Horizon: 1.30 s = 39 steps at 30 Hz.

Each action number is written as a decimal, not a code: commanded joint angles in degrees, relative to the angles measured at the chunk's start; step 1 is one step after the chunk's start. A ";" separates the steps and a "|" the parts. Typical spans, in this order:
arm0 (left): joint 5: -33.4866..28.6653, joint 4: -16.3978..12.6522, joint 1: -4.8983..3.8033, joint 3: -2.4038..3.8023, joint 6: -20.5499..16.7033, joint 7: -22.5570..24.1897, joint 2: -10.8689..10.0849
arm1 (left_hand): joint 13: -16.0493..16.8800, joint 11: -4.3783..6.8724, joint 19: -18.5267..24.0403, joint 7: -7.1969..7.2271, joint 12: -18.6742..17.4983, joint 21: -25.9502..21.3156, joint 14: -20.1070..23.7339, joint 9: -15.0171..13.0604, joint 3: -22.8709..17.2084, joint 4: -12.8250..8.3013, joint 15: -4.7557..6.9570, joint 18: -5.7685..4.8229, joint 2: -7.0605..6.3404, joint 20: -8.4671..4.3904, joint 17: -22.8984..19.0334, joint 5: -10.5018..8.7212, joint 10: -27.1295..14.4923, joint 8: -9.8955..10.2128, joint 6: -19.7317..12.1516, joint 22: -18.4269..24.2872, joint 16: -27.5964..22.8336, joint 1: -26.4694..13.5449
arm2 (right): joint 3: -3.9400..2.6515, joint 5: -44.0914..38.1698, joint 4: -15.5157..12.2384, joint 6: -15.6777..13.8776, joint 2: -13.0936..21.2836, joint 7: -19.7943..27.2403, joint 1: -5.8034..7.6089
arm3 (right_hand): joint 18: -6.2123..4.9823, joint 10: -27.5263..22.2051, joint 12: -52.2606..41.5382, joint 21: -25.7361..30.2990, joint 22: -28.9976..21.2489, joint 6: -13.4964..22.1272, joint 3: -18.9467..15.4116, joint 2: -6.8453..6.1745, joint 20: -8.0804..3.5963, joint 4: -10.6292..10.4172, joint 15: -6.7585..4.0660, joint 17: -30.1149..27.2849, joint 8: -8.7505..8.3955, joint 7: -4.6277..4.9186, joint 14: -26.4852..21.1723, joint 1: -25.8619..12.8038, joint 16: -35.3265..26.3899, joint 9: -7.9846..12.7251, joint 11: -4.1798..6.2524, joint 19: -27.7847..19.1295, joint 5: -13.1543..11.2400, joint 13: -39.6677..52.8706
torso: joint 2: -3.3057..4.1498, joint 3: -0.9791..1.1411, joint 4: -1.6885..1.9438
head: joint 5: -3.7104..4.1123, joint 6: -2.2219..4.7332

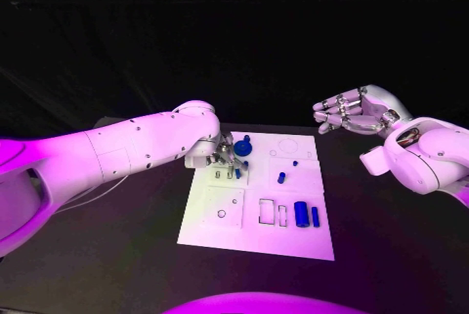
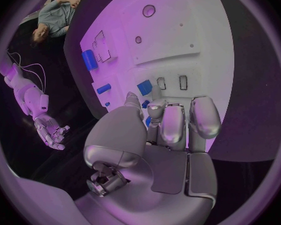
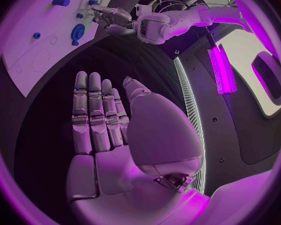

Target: Assemble the parts on the task board

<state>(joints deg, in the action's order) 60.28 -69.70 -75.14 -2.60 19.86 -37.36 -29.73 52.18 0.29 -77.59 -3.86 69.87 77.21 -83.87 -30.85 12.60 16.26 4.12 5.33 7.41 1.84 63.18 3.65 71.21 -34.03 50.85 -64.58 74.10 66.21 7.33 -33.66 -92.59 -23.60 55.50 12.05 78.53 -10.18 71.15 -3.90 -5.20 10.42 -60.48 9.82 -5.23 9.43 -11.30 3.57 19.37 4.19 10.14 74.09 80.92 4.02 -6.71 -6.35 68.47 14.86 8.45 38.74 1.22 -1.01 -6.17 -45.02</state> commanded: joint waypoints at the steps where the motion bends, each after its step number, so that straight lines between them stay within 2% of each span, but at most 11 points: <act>1: -1.04 -0.04 0.03 -0.01 1.05 0.06 0.23 | 0.06 0.01 0.26 -0.02 -0.08 -0.19 -0.85 -0.12 -0.43 -0.07 -0.18 -0.23 -0.04 0.07 -0.04 0.15 -0.29 0.34 -0.34 -0.09 -0.14 0.58 | -0.02 -0.03 0.10 0.04 -0.15 -0.19 -0.06 | -0.40 -0.34 0.11 0.23 -0.05 0.39 -0.01 0.31 0.34 0.24 -0.06 -0.07 -0.21 0.09 -0.52 -0.13 -0.22 0.08 0.00 -0.17 0.14 -0.06 | 0.02 0.00 0.00 | 0.11 0.07; 12: -1.79 0.07 0.03 -0.01 1.04 0.11 0.32 | 0.17 -0.01 0.32 -0.04 -0.16 -0.20 -0.83 -0.73 -1.68 -0.33 -0.21 -0.21 0.30 0.15 -0.13 0.16 -0.27 0.64 -0.36 -0.10 -0.12 1.88 | 0.00 -0.02 0.31 0.24 -0.40 -0.27 -0.22 | -0.39 -0.35 0.11 0.24 -0.09 0.38 0.02 0.34 0.34 0.22 -0.05 -0.08 -0.20 0.10 -0.54 -0.16 -0.23 0.08 0.00 -0.17 0.25 -0.06 | 0.10 0.03 0.10 | 0.21 0.08; 19: -1.90 0.13 0.03 -0.01 1.25 0.10 0.33 | 0.17 -0.01 0.31 -0.05 -0.19 -0.18 -0.82 -0.85 -1.91 -0.40 -0.21 -0.21 0.31 0.16 -0.13 0.16 -0.28 0.71 -0.36 -0.15 -0.11 2.15 | 0.00 0.09 0.36 0.38 -0.50 -0.27 -0.30 | -0.39 -0.35 0.11 0.24 -0.09 0.38 0.02 0.34 0.34 0.22 -0.05 -0.08 -0.20 0.10 -0.54 -0.16 -0.23 0.08 0.00 -0.17 0.25 -0.06 | 0.10 0.04 0.00 | 0.08 -0.01; 39: -2.47 0.91 0.04 -0.01 1.94 -0.03 0.64 | 0.45 -0.01 0.19 -0.05 -0.06 -0.05 -0.83 -0.97 -2.18 -0.38 -0.22 -0.26 0.44 0.17 -0.13 0.16 -0.13 0.76 -0.33 -0.41 -0.09 2.34 | 0.01 0.22 -0.04 0.42 -0.39 -0.11 -0.33 | -0.39 -0.36 0.09 0.27 -0.15 0.37 0.04 0.36 0.35 0.18 -0.04 -0.08 -0.18 0.10 -0.57 -0.21 -0.22 0.08 -0.01 -0.18 0.35 -0.07 | 0.15 0.04 0.05 | 0.25 -0.28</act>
<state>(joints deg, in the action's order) 58.36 -68.84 -75.12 -2.61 20.48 -37.39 -29.24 52.59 0.29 -77.59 -3.86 69.87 77.21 -83.87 -31.75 10.73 15.81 4.12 5.33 7.83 1.84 63.12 3.65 71.21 -33.57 50.85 -64.93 74.09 67.84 7.36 -33.55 -92.55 -23.50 55.10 11.89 78.22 -10.18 71.15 -3.90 -5.21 10.33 -60.48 9.82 -5.23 9.43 -11.30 3.37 19.38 4.19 10.14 73.89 80.92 4.02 -6.72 -6.35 68.47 14.85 8.46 38.88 1.26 -0.98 -5.94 -45.22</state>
